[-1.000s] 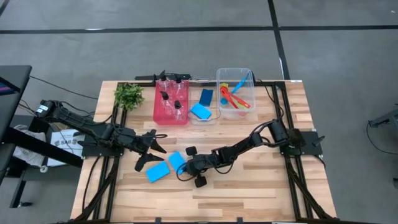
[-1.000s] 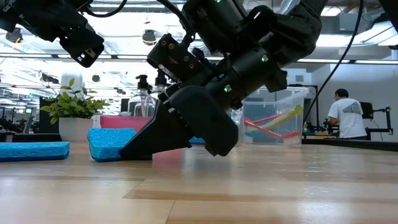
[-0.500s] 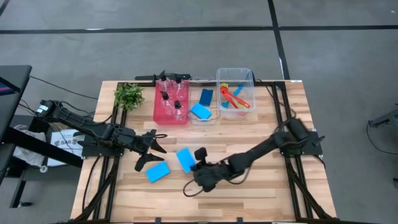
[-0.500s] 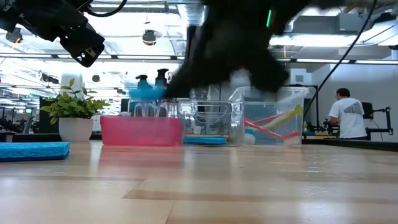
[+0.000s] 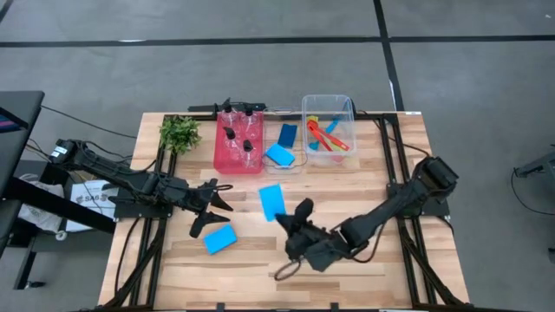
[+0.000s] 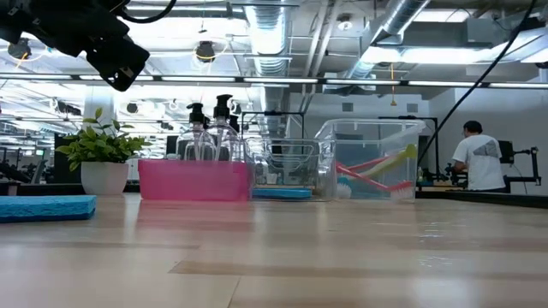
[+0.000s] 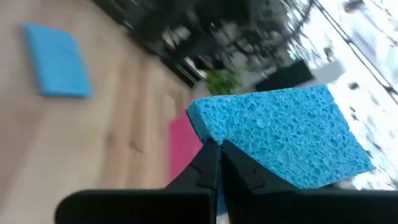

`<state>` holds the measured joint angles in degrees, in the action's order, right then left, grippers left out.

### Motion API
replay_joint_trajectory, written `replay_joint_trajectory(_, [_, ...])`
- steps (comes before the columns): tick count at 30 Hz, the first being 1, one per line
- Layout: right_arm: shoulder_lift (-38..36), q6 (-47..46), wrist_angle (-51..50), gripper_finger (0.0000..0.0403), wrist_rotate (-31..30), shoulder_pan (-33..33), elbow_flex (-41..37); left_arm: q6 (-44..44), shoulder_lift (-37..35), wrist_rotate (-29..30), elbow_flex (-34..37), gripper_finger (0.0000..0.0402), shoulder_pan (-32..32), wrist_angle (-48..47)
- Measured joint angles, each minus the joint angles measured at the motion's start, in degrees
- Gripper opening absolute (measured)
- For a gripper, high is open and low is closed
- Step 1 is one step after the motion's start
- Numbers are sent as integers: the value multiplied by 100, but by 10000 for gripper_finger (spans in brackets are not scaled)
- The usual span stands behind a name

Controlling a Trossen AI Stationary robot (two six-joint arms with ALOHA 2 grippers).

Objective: Pick & Place Kitchen Sink Supplies
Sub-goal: Put the right blue sponge into the left transparent bin

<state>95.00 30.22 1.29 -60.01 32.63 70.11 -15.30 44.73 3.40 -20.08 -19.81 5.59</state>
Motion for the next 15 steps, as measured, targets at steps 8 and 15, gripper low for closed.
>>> replay_joint_trajectory(8, [-141,34,-320,0,-140,-964,0,-1,0,4,0,168,-1,40])
replay_joint_trajectory(15, [-87,-845,-1211,0,752,-2310,2,-1,0,4,0,168,-2,49])
